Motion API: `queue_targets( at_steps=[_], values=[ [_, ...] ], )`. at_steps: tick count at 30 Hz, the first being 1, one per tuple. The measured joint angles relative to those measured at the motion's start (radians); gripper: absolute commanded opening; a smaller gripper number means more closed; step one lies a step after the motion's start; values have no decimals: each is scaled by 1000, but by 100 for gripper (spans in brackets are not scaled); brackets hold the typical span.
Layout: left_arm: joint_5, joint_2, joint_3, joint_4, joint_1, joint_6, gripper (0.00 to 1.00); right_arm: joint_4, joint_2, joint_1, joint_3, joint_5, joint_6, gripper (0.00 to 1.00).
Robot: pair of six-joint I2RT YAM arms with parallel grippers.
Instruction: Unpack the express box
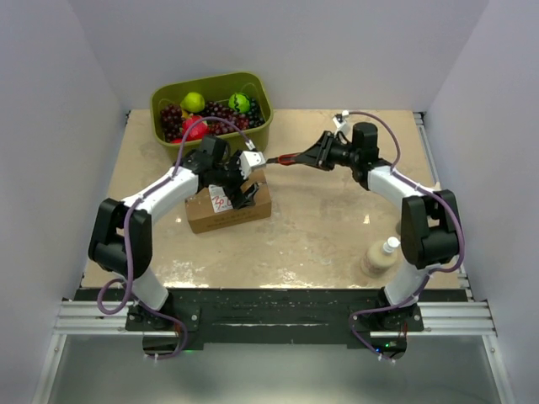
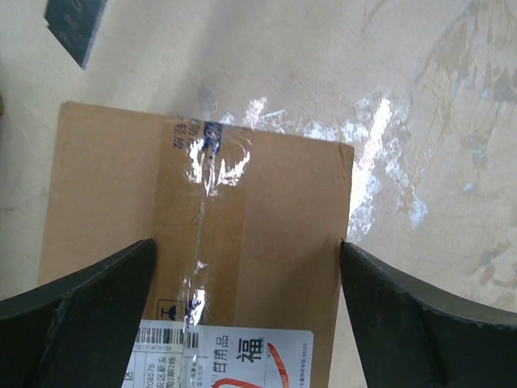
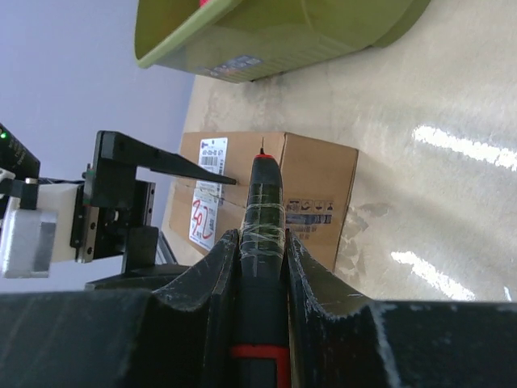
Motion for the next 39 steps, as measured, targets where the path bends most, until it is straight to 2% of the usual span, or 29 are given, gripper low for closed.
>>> queue_targets(
  at_steps=[5,27,39],
  values=[
    [6,-14,-45,43,7,29,98,-31,1,11,-1,7,-5,0],
    [8,-16,-50,50,9,33,97,97,47,12,-62,-3,65,0],
    [8,-16,-50,50,9,35,97,114,61,11,-66,-22,74,0]
  ],
)
